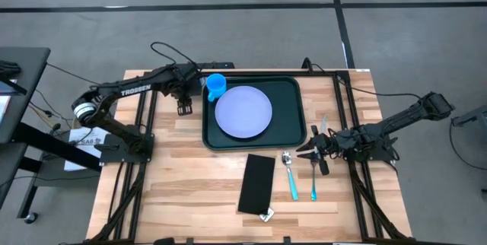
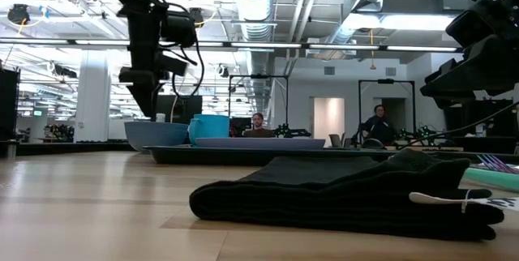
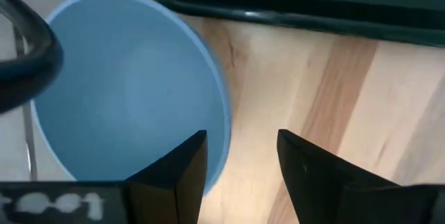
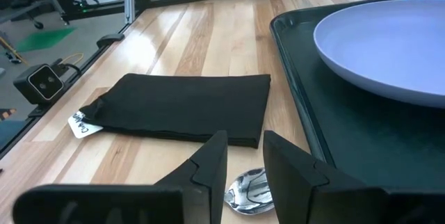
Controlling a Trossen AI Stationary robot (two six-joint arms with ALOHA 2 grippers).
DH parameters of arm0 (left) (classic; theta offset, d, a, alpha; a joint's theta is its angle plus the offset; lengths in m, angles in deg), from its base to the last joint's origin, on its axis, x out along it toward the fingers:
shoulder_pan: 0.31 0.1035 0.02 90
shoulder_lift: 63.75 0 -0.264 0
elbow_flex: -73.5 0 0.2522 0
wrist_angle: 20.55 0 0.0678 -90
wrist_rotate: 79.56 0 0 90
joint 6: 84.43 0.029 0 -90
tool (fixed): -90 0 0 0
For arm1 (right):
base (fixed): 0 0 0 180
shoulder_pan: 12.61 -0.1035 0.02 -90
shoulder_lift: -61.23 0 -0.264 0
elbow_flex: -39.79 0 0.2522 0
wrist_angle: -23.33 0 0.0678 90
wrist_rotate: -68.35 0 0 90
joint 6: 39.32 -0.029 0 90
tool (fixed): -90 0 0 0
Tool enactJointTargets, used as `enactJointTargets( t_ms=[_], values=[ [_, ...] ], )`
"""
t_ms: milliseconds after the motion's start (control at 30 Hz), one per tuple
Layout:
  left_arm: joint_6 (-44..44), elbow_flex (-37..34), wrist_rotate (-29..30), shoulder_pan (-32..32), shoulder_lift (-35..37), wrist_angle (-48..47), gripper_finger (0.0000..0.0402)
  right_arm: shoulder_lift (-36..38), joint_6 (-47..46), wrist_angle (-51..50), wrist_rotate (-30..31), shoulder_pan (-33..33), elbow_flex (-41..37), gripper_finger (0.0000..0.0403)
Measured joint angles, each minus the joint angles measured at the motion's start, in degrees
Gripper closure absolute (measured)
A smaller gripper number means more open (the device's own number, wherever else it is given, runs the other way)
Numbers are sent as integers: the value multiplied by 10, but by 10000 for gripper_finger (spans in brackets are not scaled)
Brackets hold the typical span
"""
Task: Set up tray
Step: Put the blue bowl on the purple plate on the black serving tray
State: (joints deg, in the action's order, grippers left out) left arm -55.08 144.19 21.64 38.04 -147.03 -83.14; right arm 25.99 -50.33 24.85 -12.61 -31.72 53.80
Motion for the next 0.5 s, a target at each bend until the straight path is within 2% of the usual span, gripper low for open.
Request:
enactJointTargets(
  t_ms=[267, 500],
  values=[
    [8, 0, -4, 4, -20, 8, 238, 0, 0, 1, 0, 0, 0, 316],
    [15, 0, -2, 13, -78, 15, 238, 0, 0, 1, 0, 0, 0, 316]
  ],
)
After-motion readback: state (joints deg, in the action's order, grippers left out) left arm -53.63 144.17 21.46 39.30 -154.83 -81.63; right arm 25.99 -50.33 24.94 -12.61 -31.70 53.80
